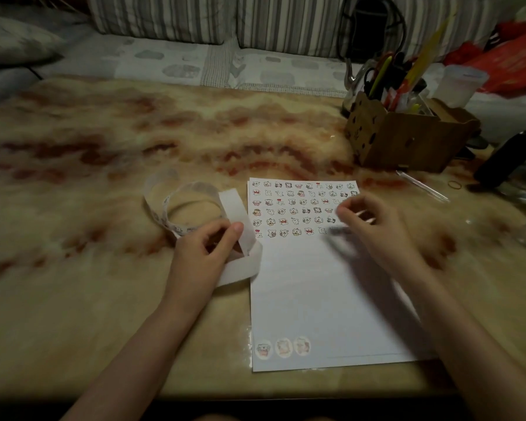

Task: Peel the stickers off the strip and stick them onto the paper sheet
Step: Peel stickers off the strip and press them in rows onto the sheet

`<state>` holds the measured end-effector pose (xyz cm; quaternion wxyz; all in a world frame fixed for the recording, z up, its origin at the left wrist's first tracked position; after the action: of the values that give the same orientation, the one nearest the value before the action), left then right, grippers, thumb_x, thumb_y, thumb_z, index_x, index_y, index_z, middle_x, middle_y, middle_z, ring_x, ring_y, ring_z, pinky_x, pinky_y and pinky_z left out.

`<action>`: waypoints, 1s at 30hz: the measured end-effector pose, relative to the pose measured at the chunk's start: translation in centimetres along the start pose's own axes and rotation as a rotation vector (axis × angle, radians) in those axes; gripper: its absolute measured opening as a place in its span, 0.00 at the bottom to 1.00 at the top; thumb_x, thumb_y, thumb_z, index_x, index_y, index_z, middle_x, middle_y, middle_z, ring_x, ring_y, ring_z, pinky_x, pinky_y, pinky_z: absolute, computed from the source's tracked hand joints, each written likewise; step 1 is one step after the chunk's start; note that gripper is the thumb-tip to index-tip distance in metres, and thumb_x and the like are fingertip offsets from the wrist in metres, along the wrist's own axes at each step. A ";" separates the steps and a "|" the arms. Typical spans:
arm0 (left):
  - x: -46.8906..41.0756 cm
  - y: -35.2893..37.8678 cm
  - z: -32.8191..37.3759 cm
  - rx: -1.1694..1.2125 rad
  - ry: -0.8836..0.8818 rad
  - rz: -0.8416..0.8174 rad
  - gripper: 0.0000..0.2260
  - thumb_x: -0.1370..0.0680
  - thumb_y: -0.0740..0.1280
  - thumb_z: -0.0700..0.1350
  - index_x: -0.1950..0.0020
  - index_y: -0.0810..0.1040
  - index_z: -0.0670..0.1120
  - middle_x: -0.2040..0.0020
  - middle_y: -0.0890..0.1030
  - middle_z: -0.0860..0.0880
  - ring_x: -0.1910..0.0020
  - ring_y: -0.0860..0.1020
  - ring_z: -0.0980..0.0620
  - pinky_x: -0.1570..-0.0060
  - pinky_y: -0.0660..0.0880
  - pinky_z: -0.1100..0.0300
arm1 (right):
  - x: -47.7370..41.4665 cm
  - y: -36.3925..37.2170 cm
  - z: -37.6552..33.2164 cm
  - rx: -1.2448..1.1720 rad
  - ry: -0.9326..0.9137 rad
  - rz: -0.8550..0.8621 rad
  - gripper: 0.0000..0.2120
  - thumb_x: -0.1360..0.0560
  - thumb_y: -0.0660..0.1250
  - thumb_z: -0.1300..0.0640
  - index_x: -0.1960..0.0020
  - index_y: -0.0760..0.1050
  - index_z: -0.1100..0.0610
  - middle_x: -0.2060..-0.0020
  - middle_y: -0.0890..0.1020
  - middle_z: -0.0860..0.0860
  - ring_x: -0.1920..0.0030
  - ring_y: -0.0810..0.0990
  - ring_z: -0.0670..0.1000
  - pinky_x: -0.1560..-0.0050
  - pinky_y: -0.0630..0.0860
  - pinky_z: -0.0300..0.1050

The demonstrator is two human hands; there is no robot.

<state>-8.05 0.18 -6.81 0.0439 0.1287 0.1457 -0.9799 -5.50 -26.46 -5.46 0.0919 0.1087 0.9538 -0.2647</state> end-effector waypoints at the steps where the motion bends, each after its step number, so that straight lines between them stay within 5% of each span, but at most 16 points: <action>1: 0.0 -0.2 0.1 0.007 0.011 0.016 0.08 0.23 0.66 0.44 0.59 0.81 0.43 0.65 0.81 0.48 0.68 0.76 0.59 0.65 0.70 0.69 | 0.6 1.2 -1.5 -0.047 -0.031 -0.049 0.03 0.26 0.70 0.57 0.58 0.78 0.52 0.64 0.80 0.44 0.65 0.74 0.40 0.63 0.69 0.33; 9: -0.4 -1.1 0.2 0.175 0.007 0.105 0.09 0.22 0.64 0.43 0.60 0.79 0.43 0.68 0.79 0.47 0.71 0.76 0.55 0.66 0.74 0.64 | 3.4 9.5 -7.9 -0.257 -0.136 -0.372 0.09 0.31 0.74 0.62 0.53 0.78 0.53 0.57 0.84 0.48 0.56 0.81 0.47 0.57 0.75 0.43; 16: -0.4 -1.0 0.2 0.272 -0.023 0.094 0.15 0.24 0.61 0.51 0.60 0.79 0.41 0.67 0.81 0.45 0.68 0.77 0.54 0.65 0.74 0.64 | 3.1 9.5 -8.1 -0.368 -0.114 -0.289 0.13 0.32 0.75 0.65 0.54 0.75 0.52 0.64 0.81 0.47 0.60 0.80 0.44 0.60 0.71 0.42; 21: -0.3 -0.5 0.2 0.157 0.027 0.020 0.05 0.24 0.69 0.41 0.59 0.81 0.43 0.65 0.81 0.46 0.66 0.78 0.57 0.62 0.74 0.67 | 3.3 9.4 -7.9 -0.357 -0.148 -0.270 0.08 0.30 0.73 0.65 0.56 0.77 0.54 0.62 0.82 0.48 0.59 0.80 0.47 0.59 0.74 0.47; 30: -0.3 -0.4 0.7 0.124 0.063 0.000 0.06 0.24 0.67 0.41 0.61 0.80 0.47 0.64 0.81 0.48 0.68 0.77 0.61 0.64 0.72 0.70 | 3.4 9.1 -8.0 -0.256 -0.243 -0.235 0.03 0.28 0.71 0.65 0.56 0.82 0.60 0.62 0.84 0.49 0.60 0.81 0.50 0.57 0.75 0.55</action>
<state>-8.01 0.34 -5.95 0.0315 0.1622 0.0860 -0.9825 -7.36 -14.13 -3.88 0.1880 -0.0484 0.9676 -0.1614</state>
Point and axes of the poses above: each hand's wrist, its own x-axis away from the middle knuckle, its own y-axis out of the palm, z = x × y, the point moved 7 cm from there along -x, towards the middle knuckle
